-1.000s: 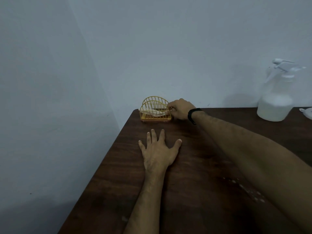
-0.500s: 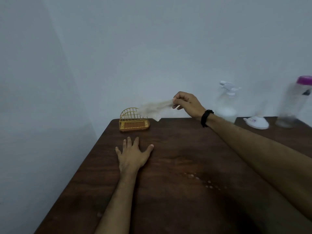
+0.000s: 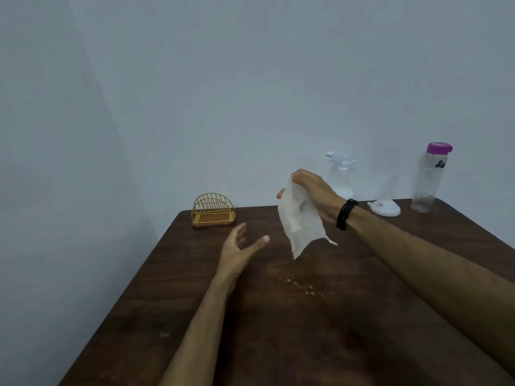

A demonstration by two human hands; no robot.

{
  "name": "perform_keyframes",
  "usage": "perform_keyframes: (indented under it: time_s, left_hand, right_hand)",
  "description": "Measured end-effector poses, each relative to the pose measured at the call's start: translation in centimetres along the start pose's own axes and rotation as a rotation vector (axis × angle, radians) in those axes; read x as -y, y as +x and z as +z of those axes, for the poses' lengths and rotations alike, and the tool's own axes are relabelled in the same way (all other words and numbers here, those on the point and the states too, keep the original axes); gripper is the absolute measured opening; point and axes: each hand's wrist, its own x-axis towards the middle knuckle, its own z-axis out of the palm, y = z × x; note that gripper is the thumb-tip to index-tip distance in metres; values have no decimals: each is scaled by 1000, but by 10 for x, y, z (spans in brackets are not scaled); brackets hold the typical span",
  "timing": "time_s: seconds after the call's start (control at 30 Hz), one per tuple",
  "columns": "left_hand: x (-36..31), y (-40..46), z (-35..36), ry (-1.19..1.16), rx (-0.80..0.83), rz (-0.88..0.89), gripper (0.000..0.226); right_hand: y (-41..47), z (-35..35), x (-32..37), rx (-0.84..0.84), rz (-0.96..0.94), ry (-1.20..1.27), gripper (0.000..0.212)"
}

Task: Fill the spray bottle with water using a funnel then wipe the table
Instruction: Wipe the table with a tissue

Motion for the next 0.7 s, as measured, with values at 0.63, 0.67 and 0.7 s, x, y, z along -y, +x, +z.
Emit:
perform_keyframes:
  time_s: [0.63,0.67,0.7]
  left_hand:
    - [-24,-39,42,360,73,-124,69]
    - [-18,-39,38,405,46,-110,69]
    - [-12,-38,34,440,12,-92,67]
  right_hand:
    - [-87,-17,-51,-340,-103,-1167,52]
    - [-95,-13,-56,-274,-159,-1137,49]
    - [-103,-10,-60,-165,-183,-1115,44]
